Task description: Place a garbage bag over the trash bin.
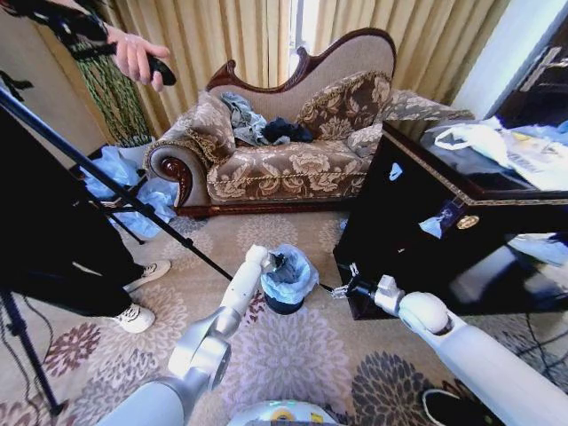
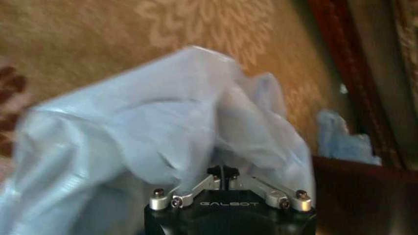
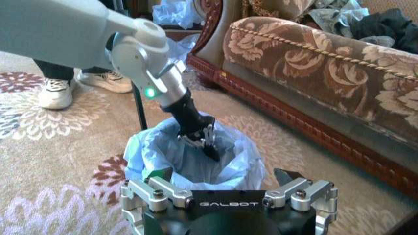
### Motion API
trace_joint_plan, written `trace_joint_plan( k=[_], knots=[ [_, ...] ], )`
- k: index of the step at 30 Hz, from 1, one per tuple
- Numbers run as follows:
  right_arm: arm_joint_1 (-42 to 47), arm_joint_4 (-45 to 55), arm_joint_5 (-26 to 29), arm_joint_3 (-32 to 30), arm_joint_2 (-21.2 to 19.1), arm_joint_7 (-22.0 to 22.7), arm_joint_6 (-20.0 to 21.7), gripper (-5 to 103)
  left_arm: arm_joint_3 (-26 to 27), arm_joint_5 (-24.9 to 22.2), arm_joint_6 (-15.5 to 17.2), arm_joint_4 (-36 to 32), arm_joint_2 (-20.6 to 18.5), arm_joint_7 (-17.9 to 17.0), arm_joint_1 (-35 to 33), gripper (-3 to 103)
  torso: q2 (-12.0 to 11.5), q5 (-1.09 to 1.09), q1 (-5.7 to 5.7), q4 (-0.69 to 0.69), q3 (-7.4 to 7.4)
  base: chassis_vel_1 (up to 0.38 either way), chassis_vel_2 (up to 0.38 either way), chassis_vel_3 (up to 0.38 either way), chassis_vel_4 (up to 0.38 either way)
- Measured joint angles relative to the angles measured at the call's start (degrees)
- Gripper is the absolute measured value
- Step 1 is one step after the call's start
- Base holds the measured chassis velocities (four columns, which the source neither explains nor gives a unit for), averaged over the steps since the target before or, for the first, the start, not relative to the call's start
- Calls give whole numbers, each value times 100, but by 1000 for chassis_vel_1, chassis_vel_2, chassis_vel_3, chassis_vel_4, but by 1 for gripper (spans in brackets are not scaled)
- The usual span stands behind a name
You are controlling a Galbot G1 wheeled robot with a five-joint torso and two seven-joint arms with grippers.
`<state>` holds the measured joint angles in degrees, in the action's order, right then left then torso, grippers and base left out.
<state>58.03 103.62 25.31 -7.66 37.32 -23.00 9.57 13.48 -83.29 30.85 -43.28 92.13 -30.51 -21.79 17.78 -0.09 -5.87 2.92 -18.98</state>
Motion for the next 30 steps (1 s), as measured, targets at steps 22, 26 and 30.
trace_joint_plan(
  k=[22, 26, 30],
  knots=[
    [330, 184, 143, -601, -11, 64, 159, 100, -791, -792, 838, -3761, -742, -2279, -1362, 86, 0, -2, 0, -2, 0, 0, 0, 0, 0],
    [740, 354, 222, -1020, 1, 234, 211, 100, -1097, 90, 853, -4323, -1284, -1827, -1619, 96, 0, -3, 0, 0, 0, 0, 0, 0, 0],
    [1109, 685, 551, -1169, 126, 1152, 382, 100, -1045, 1105, 920, -5302, -2004, -1230, -2180, 100, 0, 1, 1, 0, 0, 0, 0, 0, 0]
  ],
)
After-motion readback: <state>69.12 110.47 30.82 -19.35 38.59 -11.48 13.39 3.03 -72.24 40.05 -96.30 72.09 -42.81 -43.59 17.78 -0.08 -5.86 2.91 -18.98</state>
